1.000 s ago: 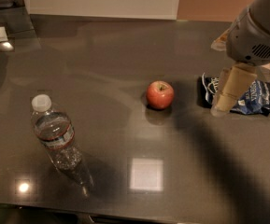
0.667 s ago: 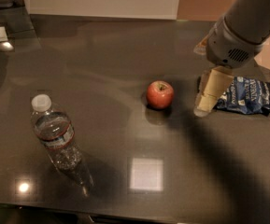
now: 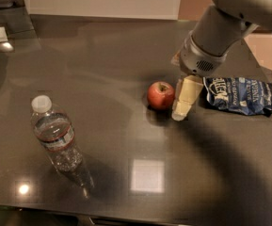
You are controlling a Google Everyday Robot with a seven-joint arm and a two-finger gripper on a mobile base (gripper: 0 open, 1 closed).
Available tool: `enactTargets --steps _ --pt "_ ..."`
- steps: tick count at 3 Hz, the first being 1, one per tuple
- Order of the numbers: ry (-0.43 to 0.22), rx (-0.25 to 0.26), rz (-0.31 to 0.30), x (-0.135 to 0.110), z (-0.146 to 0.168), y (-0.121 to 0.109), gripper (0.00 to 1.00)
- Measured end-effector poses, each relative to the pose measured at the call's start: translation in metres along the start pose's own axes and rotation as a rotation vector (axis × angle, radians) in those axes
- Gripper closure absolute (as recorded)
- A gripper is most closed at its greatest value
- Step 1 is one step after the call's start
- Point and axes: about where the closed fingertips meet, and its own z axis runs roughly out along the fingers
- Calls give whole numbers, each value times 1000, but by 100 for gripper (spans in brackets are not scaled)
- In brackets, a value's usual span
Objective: Move apple near water bottle
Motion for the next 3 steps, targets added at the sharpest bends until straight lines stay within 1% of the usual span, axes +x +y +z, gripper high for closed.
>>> enactTargets --steps 1,2,3 --pt "0 -29 -9 -6 21 -8 0" --pt "3 -50 -20 -10 35 -12 12" --pt "6 -67 -29 -12 42 -15 28"
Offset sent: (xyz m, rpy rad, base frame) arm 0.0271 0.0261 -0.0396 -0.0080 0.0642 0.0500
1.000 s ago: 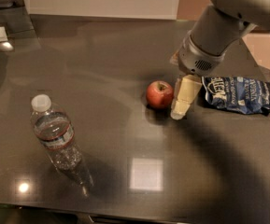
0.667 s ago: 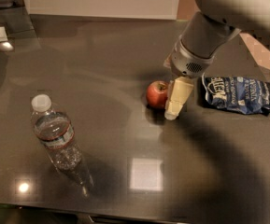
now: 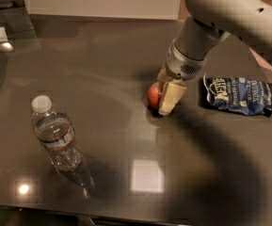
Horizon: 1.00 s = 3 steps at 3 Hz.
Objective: Move apple near water bottle
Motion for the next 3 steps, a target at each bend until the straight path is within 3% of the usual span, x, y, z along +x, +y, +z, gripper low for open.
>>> enactTargets --steps 2,3 --pt "-21 -39 -62 -14 -10 16 74" --pt "-64 -82 -133 -36 -23 47 97"
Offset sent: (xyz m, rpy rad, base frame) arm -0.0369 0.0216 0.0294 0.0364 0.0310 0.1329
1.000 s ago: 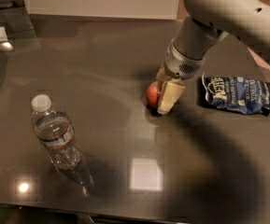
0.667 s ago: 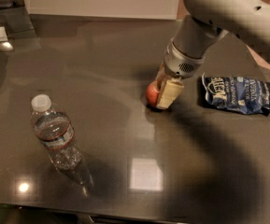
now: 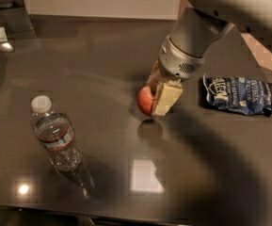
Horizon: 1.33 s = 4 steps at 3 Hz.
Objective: Move apple near water bottle
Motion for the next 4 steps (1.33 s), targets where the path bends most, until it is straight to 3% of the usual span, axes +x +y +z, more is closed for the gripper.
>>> enactTargets --steps 2,4 --pt "-59 -53 -171 -52 12 63 100" --pt "-42 -41 -275 -84 42 85 100"
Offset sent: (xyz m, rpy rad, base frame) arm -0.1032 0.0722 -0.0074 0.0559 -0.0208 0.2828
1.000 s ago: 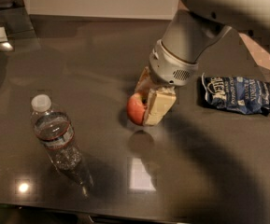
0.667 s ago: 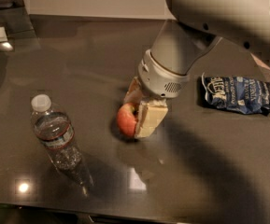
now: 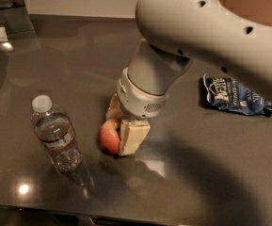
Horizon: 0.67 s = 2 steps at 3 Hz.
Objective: Move apple near water bottle
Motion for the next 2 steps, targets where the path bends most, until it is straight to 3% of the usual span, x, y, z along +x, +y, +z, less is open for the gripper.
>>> enactTargets --steps 2 --pt "17 -12 -33 -15 23 0 59"
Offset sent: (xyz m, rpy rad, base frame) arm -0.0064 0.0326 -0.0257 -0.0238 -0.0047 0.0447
